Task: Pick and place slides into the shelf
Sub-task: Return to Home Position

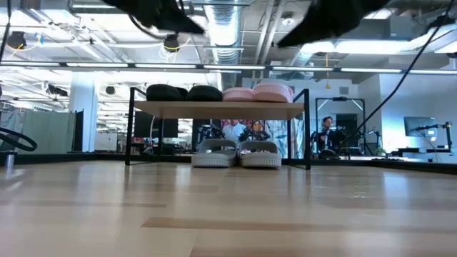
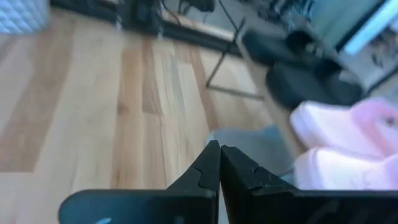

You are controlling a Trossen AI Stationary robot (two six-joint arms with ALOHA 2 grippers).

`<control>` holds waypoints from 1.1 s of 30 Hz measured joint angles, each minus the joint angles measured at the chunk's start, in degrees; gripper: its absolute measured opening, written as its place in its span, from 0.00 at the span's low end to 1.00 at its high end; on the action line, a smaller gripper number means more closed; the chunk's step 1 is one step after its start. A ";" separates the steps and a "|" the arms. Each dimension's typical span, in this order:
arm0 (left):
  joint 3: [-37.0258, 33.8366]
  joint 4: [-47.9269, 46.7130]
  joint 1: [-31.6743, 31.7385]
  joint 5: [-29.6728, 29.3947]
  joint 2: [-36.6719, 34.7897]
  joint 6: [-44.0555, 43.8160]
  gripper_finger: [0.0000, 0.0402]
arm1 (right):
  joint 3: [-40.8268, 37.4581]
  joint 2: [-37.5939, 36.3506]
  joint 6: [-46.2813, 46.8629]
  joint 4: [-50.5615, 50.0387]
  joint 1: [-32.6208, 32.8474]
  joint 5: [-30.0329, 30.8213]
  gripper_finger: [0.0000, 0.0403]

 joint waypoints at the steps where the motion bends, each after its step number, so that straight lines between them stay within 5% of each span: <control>1: 0.00 0.01 -0.32 -0.03 -1.74 0.21 0.01 | 0.00 -1.44 -1.10 -0.30 0.54 -0.04 0.00; 24: 0.00 -5.75 -2.57 -16.80 -27.52 2.32 0.01 | 0.00 -31.04 -7.15 -11.91 3.92 2.86 0.00; 33: 0.00 -16.28 -2.49 -5.87 -35.40 1.59 0.01 | 0.00 -40.10 -1.50 -25.77 4.01 2.47 0.00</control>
